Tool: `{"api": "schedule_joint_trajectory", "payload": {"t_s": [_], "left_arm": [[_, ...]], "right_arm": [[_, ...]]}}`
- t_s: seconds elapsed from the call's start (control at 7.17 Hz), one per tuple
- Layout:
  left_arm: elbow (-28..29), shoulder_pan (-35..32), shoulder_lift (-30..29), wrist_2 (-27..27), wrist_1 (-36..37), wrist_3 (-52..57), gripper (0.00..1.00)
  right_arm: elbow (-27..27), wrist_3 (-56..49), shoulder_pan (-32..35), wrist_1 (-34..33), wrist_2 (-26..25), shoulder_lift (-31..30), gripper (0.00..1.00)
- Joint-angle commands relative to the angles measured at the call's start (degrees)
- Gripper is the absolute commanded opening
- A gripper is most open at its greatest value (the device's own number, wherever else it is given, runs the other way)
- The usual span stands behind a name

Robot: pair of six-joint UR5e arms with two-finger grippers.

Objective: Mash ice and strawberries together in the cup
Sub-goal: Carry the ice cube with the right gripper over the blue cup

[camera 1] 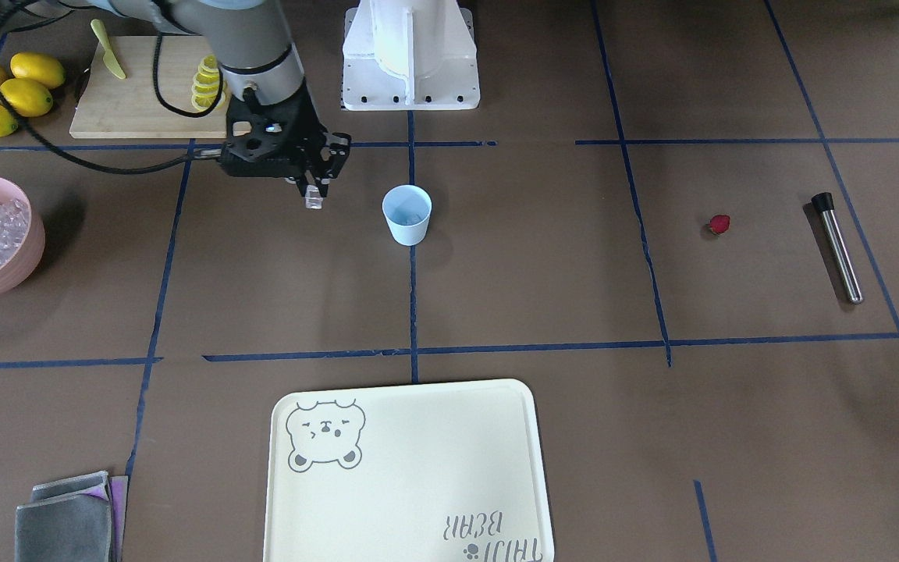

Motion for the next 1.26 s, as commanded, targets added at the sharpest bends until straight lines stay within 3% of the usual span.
{"api": "schedule_joint_trajectory", "payload": {"t_s": [0.0,0.7,0.84,0.98,1.12], "left_arm": [[0.05,0.0,0.09,0.0,0.0,0.0,1.0],[0.05,0.0,0.09,0.0,0.09,0.0,1.0],[0.05,0.0,0.09,0.0,0.09,0.0,1.0],[0.05,0.0,0.09,0.0,0.09,0.0,1.0],[0.05,0.0,0.09,0.0,0.0,0.0,1.0]], "right_arm": [[-6.45,6.01,-6.29,0.06,-5.56,5.9,0.02],[-12.45,9.01,-9.38,0.67,-8.13,9.51,0.02],[-12.54,8.4,-9.39,0.67,-8.13,9.51,0.1],[-12.54,8.75,-9.91,0.67,-8.39,9.25,0.99],[-12.62,8.75,-9.92,0.67,-8.66,9.42,0.99]]}}
